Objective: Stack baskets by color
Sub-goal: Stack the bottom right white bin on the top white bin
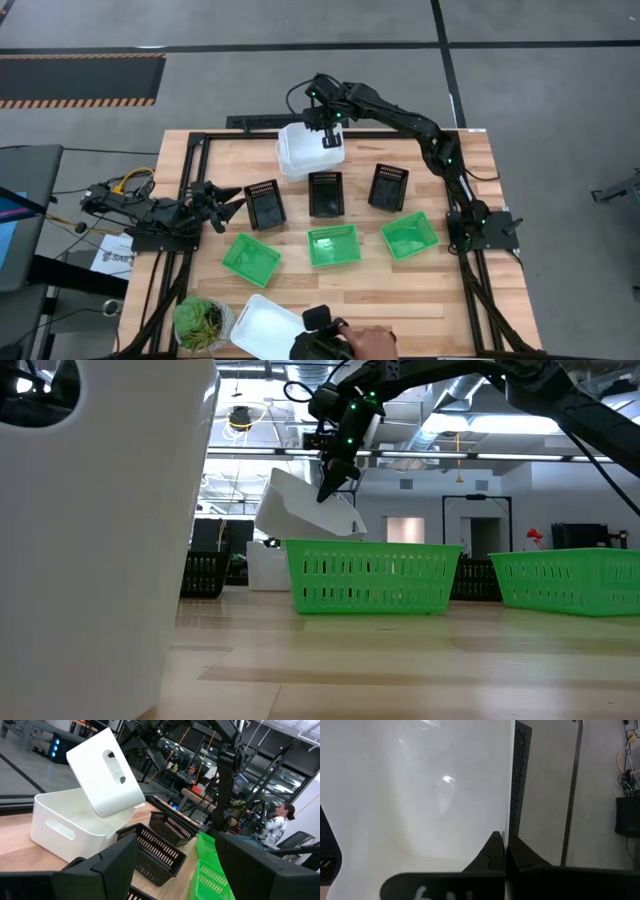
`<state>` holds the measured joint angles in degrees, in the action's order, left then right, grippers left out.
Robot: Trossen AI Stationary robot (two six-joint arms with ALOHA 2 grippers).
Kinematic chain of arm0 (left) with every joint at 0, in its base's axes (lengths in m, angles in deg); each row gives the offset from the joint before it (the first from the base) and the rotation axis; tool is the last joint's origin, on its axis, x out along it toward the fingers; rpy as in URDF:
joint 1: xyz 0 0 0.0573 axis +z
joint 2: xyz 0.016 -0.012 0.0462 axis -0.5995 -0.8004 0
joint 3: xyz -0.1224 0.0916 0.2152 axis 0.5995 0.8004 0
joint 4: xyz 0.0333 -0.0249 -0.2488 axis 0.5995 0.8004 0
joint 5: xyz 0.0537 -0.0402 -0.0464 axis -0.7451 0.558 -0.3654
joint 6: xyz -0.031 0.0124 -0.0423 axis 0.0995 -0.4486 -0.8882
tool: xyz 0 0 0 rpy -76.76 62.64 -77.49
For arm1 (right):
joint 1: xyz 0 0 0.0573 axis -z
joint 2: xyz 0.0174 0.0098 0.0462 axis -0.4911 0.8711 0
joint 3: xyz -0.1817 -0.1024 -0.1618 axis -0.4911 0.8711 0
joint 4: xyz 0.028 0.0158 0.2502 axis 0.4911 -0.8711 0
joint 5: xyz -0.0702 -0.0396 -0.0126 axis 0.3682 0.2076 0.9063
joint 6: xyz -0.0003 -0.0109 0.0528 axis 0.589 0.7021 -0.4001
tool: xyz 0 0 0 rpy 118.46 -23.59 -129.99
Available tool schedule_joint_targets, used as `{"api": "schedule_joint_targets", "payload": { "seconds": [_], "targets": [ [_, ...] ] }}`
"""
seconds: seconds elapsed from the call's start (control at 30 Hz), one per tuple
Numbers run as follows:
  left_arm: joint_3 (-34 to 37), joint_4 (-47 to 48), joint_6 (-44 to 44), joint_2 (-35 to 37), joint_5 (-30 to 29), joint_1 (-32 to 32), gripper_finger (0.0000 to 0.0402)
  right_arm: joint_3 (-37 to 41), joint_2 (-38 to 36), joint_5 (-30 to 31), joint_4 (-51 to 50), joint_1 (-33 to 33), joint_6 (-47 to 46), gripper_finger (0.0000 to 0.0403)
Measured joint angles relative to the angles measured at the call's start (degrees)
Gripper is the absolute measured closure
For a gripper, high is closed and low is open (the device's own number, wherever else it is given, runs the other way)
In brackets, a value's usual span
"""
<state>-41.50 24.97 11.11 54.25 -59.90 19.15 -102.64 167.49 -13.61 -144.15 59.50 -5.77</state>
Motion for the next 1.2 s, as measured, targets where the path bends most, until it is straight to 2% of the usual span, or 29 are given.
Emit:
{"api": "schedule_joint_targets", "payload": {
  "seconds": [0.87,1.0,1.2],
  "targets": [
    [0.0,0.0,0.7,0.0,-0.2,0.0,0.0145,0.0,0.0,-0.1,-4.2,0.1,2.4,0.0399],
    [0.0,0.0,0.7,0.0,-0.2,0.0,0.0145,0.0,0.0,-0.3,-4.6,0.1,2.8,0.0378],
    [0.0,0.0,0.7,0.0,-0.2,0.0,0.0145,0.0,0.0,-0.5,-4.5,0.1,2.8,0.0325]
  ]
}}
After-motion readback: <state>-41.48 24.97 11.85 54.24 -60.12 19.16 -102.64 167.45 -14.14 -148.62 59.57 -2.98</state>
